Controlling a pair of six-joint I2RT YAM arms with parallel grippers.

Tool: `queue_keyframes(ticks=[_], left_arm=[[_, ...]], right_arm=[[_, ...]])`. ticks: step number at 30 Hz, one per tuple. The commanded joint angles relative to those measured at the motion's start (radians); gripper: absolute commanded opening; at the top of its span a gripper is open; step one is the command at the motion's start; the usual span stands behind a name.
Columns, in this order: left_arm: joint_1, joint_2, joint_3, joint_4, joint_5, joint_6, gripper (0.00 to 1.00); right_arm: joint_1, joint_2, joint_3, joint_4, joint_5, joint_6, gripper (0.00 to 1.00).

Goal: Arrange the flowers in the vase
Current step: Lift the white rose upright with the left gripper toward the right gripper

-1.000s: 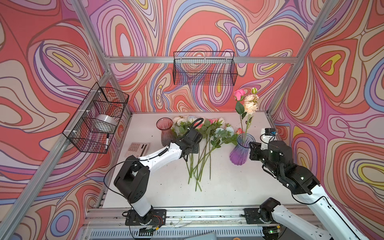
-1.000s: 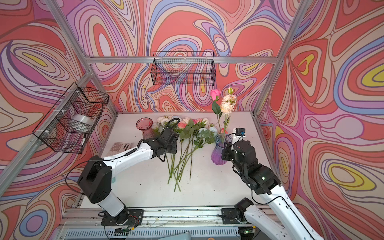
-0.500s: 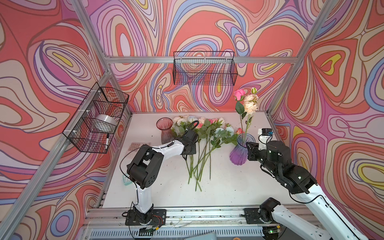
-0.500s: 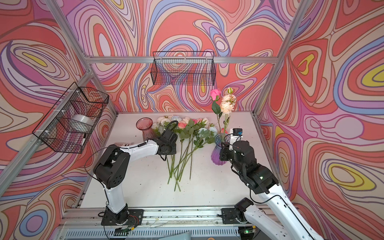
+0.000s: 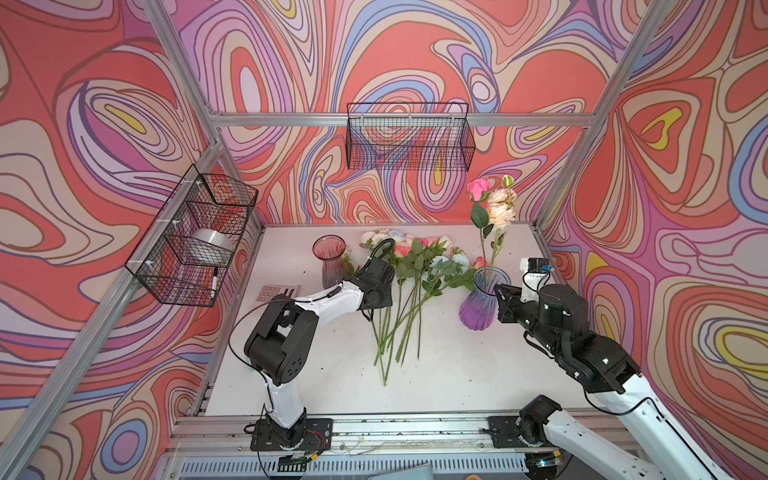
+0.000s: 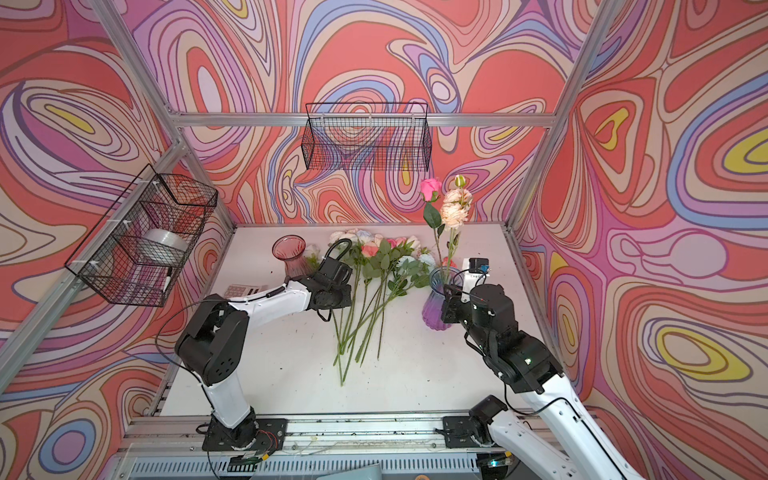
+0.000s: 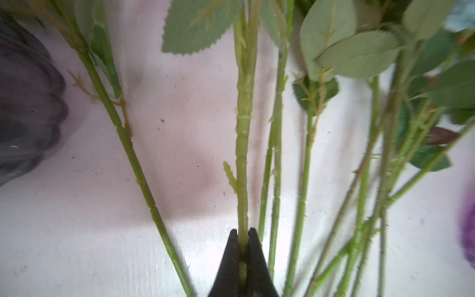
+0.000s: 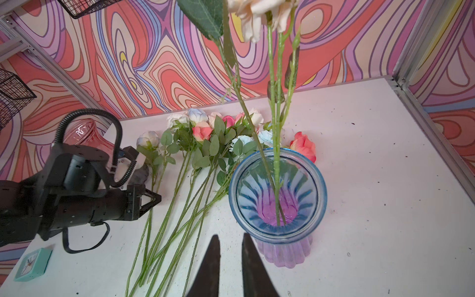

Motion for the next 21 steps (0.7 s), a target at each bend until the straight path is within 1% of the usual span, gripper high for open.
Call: queue_keyframes(ticks=[1, 5, 9, 13, 16, 19, 20, 21], left_arm=[[0.001, -0.109, -0.008, -0.025, 0.042, -0.003, 0.0], [-0.001, -0.253, -0.057, 0.012, 0.098, 0.03, 0.0], [-0.001, -0.392, -0.114, 0.027, 0.112, 0.045, 0.0], [-0.002, -0.505, -0.159, 0.043, 0.155, 0.094, 0.0], [-0.009, -0.596, -0.226, 0.154, 0.22, 0.145, 0.0], [-0.026, -0.681, -0.308, 0.304, 0.285, 0.184, 0.0], [-0.037, -0.703, -0.337, 0.364, 0.317, 0.191, 0.0], [-0.049, -0.72, -0.36, 0.422, 0.323, 0.192, 0.0]], right_arm=[[-0.003, -0.004, -0.001, 0.013, -0.012, 0.0, 0.16], [-0.003, -0.009, 0.004, 0.015, -0.009, 0.0, 0.16], [-0.003, -0.006, 0.011, 0.013, -0.014, 0.003, 0.17], [-0.004, -0.006, 0.012, 0.024, -0.029, 0.008, 0.17], [-0.004, -0.001, 0.018, 0.045, -0.081, 0.001, 0.2], [-0.003, 0.013, 0.04, 0.07, -0.189, -0.006, 0.28], [-0.004, 0.02, 0.048, 0.083, -0.241, -0.007, 0.31], [-0.004, 0.028, 0.054, 0.101, -0.284, -0.005, 0.36]])
